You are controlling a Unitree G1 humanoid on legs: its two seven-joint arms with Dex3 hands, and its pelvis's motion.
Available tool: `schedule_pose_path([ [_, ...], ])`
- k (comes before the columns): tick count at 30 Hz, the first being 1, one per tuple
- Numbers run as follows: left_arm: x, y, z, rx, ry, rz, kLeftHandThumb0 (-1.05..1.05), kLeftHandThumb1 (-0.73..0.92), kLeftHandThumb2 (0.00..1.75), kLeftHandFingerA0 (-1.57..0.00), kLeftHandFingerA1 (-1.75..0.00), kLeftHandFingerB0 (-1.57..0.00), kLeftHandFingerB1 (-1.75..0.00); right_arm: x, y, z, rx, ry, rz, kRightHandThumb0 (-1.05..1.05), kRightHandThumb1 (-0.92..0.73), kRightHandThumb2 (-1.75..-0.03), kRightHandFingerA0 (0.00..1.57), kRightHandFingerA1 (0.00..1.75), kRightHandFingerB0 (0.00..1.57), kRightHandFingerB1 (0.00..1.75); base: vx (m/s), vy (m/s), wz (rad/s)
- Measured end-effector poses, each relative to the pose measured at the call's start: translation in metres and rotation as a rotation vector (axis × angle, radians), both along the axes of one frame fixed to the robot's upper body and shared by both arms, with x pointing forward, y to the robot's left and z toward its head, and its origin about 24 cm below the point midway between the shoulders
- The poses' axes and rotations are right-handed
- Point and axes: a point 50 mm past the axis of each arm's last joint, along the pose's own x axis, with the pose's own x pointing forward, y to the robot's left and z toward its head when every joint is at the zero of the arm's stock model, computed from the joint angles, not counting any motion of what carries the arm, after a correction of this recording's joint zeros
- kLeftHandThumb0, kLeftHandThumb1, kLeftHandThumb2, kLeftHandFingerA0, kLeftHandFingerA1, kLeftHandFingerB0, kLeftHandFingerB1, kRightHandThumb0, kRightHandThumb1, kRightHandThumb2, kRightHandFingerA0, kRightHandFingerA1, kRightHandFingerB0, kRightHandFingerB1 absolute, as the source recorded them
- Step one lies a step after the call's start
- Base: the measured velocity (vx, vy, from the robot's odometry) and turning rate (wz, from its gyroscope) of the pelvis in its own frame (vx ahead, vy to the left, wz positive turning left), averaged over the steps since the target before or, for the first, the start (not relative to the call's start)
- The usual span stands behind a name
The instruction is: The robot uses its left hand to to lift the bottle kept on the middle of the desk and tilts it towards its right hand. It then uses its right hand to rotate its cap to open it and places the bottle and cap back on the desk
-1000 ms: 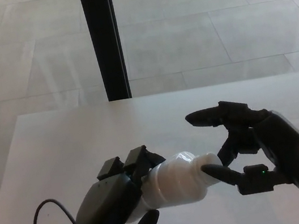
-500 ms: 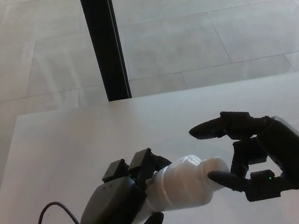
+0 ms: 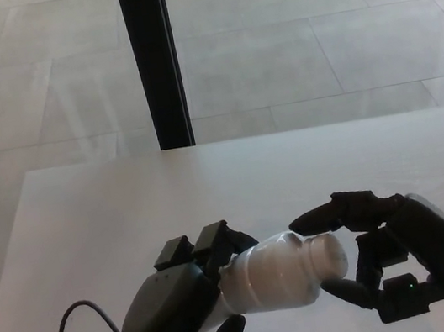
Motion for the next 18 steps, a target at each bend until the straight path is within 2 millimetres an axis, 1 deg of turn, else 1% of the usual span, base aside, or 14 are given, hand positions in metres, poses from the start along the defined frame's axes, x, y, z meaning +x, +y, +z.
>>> schedule_pose_path([
  [2,-0.0001,0.0000,-0.0001,0.000,-0.001,0.001,0.18,0.69,1.38,-1.29,-1.33,-1.21,-1.26,-0.0002,0.0000,-0.0003,-0.004,0.000,0.000,-0.63,-0.57,-0.62,0.97,1.32,0.59,0.42,0.00,0.000,0.00],
  [6,-0.0009,-0.0008,-0.0010,-0.005,0.003,0.001,0.19,0.70,1.40,-1.30,-1.35,-1.23,-1.28,-0.0006,0.0002,-0.0008,-0.003,0.000,0.000,-0.56,-0.59,-0.60,0.99,1.31,0.61,0.42,0.00,0.000,0.00],
  [8,-0.0014,-0.0013,-0.0016,-0.008,0.006,0.001,0.20,0.71,1.40,-1.31,-1.36,-1.24,-1.29,-0.0008,0.0010,-0.0009,0.008,-0.002,-0.001,-0.46,-0.66,-0.61,1.01,1.33,0.61,0.45,0.00,0.000,0.00],
  [9,-0.0016,-0.0015,-0.0017,-0.009,0.006,0.001,0.19,0.70,1.39,-1.29,-1.34,-1.22,-1.27,-0.0009,0.0017,-0.0010,0.018,-0.005,-0.002,-0.40,-0.70,-0.62,1.02,1.34,0.62,0.46,0.00,0.000,0.00],
  [10,-0.0016,-0.0017,-0.0018,-0.009,0.006,0.001,0.19,0.70,1.39,-1.29,-1.34,-1.22,-1.27,-0.0010,0.0020,-0.0011,0.027,-0.009,-0.003,-0.40,-0.70,-0.62,1.02,1.34,0.62,0.46,0.00,0.000,0.00],
  [11,-0.0017,-0.0017,-0.0019,-0.009,0.006,0.001,0.18,0.68,1.38,-1.28,-1.33,-1.21,-1.26,-0.0010,0.0026,-0.0012,0.036,-0.013,-0.005,-0.36,-0.72,-0.63,1.01,1.35,0.62,0.48,0.00,0.000,0.00],
  [12,-0.0017,-0.0016,-0.0020,-0.008,0.006,0.002,0.19,0.67,1.37,-1.27,-1.32,-1.21,-1.26,-0.0010,0.0032,-0.0014,0.046,-0.018,-0.006,-0.31,-0.75,-0.65,1.04,1.35,0.63,0.51,0.00,0.000,0.00],
  [13,-0.0018,-0.0015,-0.0021,-0.007,0.006,0.002,0.20,0.68,1.38,-1.29,-1.34,-1.23,-1.27,-0.0008,0.0037,-0.0016,0.060,-0.024,-0.009,-0.29,-0.75,-0.68,1.04,1.36,0.62,0.54,0.00,0.000,0.00],
  [16,-0.0019,-0.0009,-0.0023,-0.007,0.004,0.006,0.20,0.69,1.39,-1.30,-1.35,-1.23,-1.28,0.0000,0.0040,-0.0017,0.092,-0.044,-0.023,-0.30,-0.73,-0.70,1.02,1.40,0.65,0.62,0.00,0.000,0.00],
  [18,-0.0019,-0.0007,-0.0021,-0.009,0.002,0.009,0.21,0.69,1.39,-1.29,-1.35,-1.22,-1.28,0.0004,0.0041,-0.0016,0.109,-0.058,-0.032,-0.29,-0.72,-0.74,0.99,1.47,0.68,0.76,0.00,0.000,0.00],
])
